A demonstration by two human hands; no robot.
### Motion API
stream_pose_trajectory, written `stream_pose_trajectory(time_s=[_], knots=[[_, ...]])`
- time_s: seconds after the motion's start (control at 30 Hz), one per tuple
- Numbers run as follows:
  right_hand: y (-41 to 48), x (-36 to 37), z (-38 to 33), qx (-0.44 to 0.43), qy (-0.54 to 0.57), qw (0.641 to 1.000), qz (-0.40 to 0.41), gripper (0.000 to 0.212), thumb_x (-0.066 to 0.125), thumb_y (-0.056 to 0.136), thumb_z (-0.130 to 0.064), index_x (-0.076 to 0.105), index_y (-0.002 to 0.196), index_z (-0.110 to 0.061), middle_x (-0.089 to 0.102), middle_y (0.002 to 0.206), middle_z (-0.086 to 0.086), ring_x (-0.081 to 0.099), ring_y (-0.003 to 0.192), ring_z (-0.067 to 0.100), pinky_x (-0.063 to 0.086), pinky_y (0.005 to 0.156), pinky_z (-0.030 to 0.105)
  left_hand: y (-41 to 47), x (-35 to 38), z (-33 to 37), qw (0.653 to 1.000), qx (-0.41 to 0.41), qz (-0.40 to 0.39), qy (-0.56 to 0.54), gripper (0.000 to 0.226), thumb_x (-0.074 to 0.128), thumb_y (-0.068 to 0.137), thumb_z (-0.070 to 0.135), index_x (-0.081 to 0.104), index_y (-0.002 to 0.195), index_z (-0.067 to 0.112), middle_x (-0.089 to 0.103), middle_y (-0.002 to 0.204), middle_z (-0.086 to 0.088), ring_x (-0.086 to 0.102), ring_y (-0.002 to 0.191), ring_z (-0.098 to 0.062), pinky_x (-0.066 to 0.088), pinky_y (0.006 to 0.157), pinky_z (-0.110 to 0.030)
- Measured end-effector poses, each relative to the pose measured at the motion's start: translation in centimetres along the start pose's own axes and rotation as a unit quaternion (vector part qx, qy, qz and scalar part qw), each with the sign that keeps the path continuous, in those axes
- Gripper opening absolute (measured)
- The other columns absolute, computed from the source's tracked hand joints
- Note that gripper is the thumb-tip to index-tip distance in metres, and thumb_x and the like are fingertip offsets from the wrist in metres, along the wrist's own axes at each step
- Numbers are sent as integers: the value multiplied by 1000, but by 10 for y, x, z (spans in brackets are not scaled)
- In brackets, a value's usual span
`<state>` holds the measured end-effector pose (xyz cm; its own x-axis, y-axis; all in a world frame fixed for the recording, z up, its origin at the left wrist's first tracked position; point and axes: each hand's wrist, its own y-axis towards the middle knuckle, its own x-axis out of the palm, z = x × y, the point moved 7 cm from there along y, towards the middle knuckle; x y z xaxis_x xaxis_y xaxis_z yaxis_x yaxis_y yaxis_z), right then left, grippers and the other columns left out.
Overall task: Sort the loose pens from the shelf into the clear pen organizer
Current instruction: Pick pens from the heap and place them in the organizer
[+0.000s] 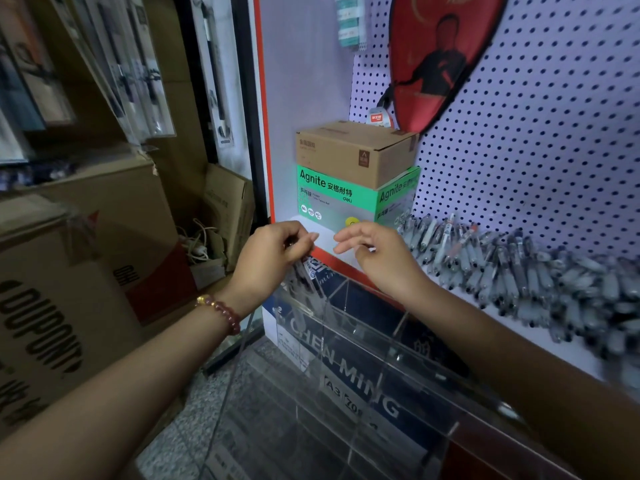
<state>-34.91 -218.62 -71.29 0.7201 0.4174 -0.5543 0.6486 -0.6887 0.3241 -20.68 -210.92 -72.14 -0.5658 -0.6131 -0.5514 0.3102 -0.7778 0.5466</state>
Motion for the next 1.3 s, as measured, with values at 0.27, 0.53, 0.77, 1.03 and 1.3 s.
stream_pose_trajectory(time_s=[0.27, 0.53, 0.77, 1.03, 1.3], knots=[[35, -44, 71, 28, -411, 900, -140, 44, 46, 94, -8, 52, 133, -27, 54, 130, 7, 43, 106, 16, 35, 102, 37, 9, 9, -2, 995, -28, -21, -94, 35, 45, 100, 25, 64, 72, 19, 67, 73, -4, 63, 69, -14, 51, 70, -30], [63, -15, 95, -51, -601, 779, -173, 47, 52, 92, -13, 52, 134, -35, 54, 123, -3, 38, 116, 18, 25, 98, 35, 10, -3, 6, 995, -20, 26, -94, 39, 41, 95, 47, 65, 73, 25, 69, 78, 7, 65, 80, -9, 51, 78, -31], [57, -7, 73, -209, -551, 796, -140, 18, 50, 95, -22, 63, 108, -25, 64, 102, -10, 51, 99, 13, 31, 93, 30, 5, -7, 18, 997, -5, 27, -66, 37, 44, 99, 38, 65, 73, 21, 63, 70, 16, 58, 72, -1, 42, 67, -20], [-1, -67, -24, -374, -274, 863, 201, 21, 58, 85, -26, 63, 82, -7, 62, 69, -3, 48, 70, 4, 35, 87, 19, 3, -25, 53, 990, 34, 35, -131, 20, 41, 100, 28, 57, 111, 23, 66, 90, 7, 63, 85, -11, 47, 76, -21], [-56, -38, -65, -524, -269, 797, 139, 9, 67, 84, -11, 60, 88, -15, 69, 82, 0, 58, 85, 15, 36, 90, 30, -9, -4, 81, 948, -44, -29, -313, 28, 39, 102, 26, 56, 121, 15, 68, 105, -8, 66, 92, -16, 54, 82, -33]])
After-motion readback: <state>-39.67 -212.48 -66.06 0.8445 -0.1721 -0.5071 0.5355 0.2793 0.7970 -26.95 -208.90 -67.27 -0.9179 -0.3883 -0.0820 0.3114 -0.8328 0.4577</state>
